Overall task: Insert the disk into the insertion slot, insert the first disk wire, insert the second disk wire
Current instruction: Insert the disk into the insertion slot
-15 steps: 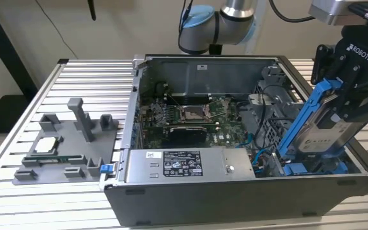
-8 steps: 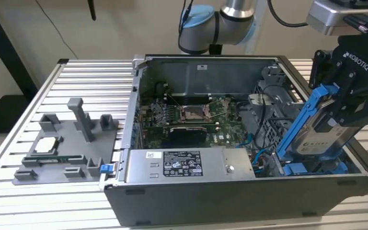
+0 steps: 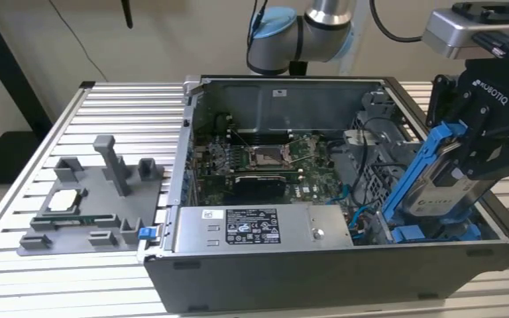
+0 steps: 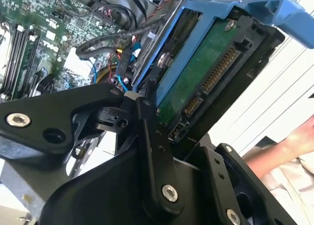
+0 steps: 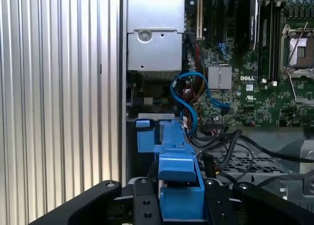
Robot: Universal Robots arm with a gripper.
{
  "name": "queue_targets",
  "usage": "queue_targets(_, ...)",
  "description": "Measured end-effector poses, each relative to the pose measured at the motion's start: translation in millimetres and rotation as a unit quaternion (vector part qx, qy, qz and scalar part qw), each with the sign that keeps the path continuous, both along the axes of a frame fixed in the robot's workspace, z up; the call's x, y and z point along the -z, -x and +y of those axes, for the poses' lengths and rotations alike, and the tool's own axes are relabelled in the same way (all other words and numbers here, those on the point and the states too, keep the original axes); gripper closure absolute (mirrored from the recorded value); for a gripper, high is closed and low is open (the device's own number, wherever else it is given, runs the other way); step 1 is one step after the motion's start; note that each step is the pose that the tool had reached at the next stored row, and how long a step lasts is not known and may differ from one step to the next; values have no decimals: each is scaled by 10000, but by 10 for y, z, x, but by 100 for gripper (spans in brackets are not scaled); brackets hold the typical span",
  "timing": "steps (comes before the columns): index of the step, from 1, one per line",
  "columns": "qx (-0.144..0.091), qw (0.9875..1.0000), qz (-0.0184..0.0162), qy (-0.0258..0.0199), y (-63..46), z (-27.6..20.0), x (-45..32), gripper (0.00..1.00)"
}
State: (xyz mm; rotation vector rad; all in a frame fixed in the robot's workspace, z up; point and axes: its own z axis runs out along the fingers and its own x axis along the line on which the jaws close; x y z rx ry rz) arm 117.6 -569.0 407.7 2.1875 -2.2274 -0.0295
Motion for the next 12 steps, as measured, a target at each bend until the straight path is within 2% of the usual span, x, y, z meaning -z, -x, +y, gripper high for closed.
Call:
queue_targets(6, 0, 10000, -2, -39, -6, -2, 65, 100)
queue_targets(12, 0, 9999, -2, -113, -8, -2, 163, 100)
